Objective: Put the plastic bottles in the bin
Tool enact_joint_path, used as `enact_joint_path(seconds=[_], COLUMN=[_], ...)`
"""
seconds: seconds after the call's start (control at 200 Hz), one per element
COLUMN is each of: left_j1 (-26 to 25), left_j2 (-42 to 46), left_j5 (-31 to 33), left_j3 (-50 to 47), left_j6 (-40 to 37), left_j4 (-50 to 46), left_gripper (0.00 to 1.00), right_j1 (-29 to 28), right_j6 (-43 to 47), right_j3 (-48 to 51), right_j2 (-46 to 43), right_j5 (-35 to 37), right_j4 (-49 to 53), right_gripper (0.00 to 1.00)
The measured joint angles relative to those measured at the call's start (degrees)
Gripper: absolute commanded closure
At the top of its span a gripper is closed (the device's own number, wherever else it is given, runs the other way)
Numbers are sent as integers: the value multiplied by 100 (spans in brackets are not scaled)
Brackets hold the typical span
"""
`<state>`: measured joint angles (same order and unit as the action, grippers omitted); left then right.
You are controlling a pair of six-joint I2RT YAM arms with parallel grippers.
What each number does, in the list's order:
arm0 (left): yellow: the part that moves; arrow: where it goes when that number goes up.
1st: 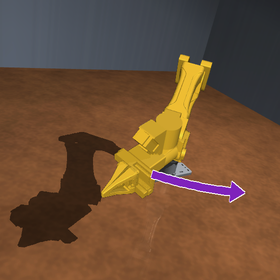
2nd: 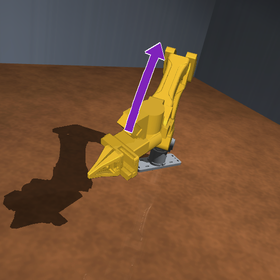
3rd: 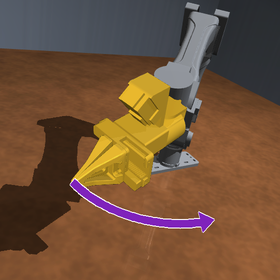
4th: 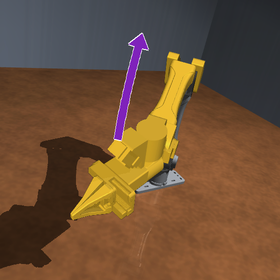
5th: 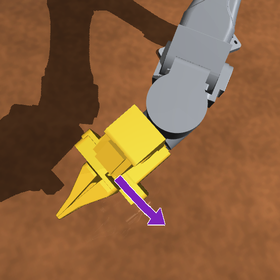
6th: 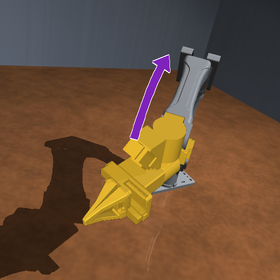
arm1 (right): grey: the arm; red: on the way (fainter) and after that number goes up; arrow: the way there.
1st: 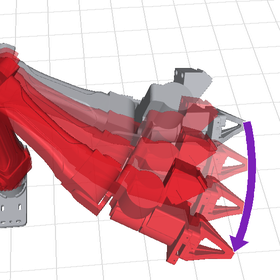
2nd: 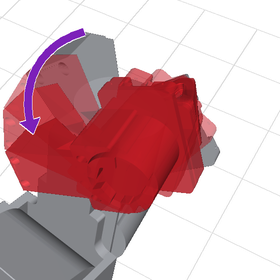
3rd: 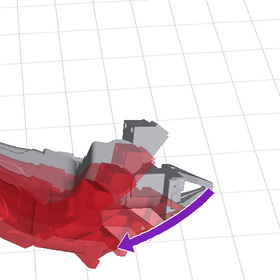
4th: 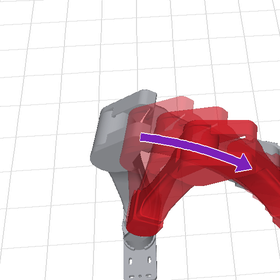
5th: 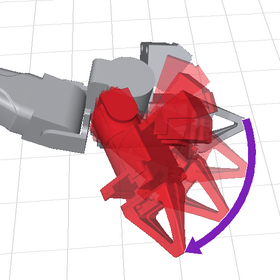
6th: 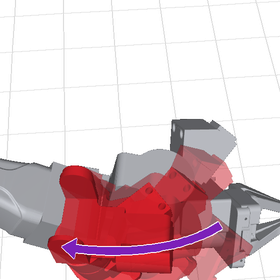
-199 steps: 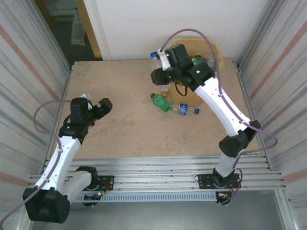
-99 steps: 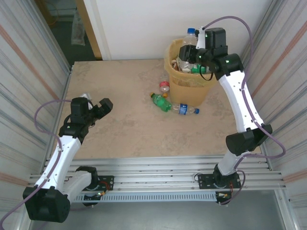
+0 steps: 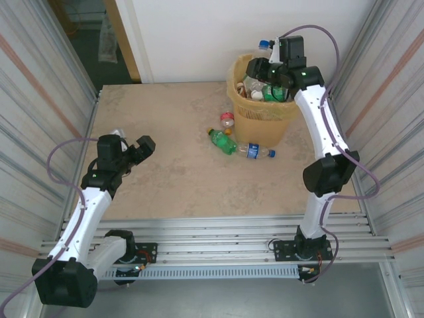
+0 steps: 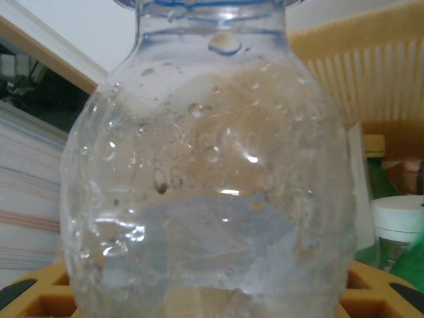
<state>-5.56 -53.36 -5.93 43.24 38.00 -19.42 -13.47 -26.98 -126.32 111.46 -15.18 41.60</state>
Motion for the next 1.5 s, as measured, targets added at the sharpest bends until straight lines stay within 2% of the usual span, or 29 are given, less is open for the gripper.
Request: enact_joint_path(seconds=[0.401, 0.611, 0.867, 1.132, 1.503], left_j1=[0, 0, 0, 0, 0], left_j2=[2, 2, 2, 2, -55], left_j5=[0, 0, 0, -2, -131], left_j3=[-15, -22, -22, -26, -28], left_j6=[28, 83, 85, 87, 87], left_j4=[2, 2, 2, 2, 138], left_gripper=[1, 1, 1, 1, 1], right_j1=[-155, -232, -243, -308, -494], right_j6=[-155, -186, -214, -70, 319], right_j3=[-66, -68, -98, -142, -142], right_j2=[372, 391, 391, 374, -11], right_j5=[-140, -114, 76, 566, 1137], right_j4=[46, 173, 267, 474, 732], right_gripper=[51, 38, 30, 30, 47])
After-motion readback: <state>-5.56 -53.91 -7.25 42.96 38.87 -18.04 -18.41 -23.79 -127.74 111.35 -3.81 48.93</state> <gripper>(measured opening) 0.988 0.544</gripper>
